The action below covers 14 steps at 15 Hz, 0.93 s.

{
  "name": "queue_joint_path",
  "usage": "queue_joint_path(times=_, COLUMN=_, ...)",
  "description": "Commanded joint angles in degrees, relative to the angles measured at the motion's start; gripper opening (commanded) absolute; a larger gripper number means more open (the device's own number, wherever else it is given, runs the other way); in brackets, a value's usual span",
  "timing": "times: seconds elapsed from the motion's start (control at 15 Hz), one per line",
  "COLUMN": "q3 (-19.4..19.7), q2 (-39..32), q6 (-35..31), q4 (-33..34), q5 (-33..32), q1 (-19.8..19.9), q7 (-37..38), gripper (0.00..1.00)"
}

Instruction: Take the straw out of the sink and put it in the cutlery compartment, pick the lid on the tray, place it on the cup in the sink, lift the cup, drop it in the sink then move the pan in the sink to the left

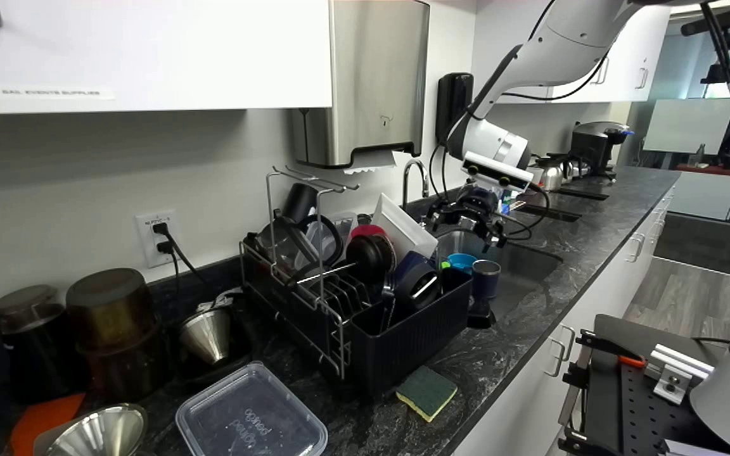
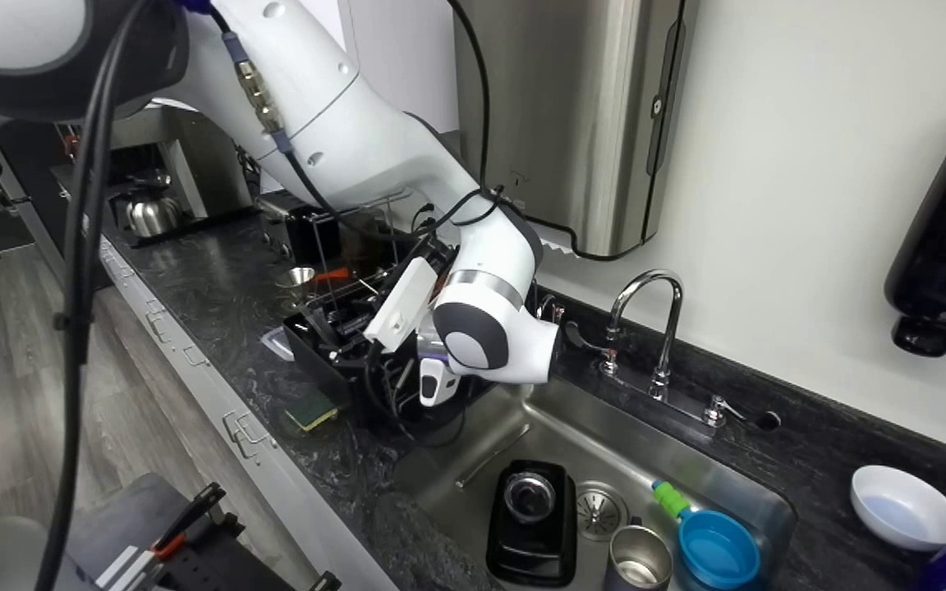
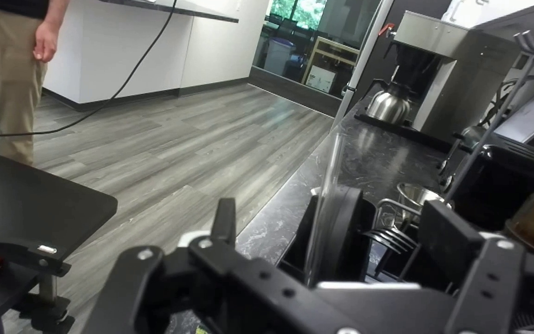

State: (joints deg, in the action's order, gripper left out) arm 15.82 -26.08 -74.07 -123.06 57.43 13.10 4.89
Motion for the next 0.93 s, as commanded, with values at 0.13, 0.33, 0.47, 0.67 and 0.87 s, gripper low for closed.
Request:
queue_joint_path(times=0.13, q3=1.25, q2=6.09, q6=-1.93, q4=-3.69, q5=-1.95, q1=0.41, q7=-2.36, gripper=1.0)
queue_joint_path(times=0.33, q3=2.0, q2=9.66, q6=-3.02, q4=-5.01, q5=-9.59, q1=0.22, q7=-8.13, gripper=1.0)
queue_joint_path(times=0.47, q3=2.14, q2=12.18, q6=-3.87, q4=-6.29, q5=-15.99, q1=0.52, q7=-12.6, gripper=1.0)
queue_joint_path(times=0.67, q3=1.91, q2=15.98, q6=-6.88, q4=-8.67, q5=-22.74, q1=1.08, q7=-19.07, gripper=1.0)
queue_joint_path(times=0.87, q3=1.57, q2=19.92, q6=-12.69, q4=-11.61, q5=-25.76, q1=1.3, q7=-24.08, gripper=1.0)
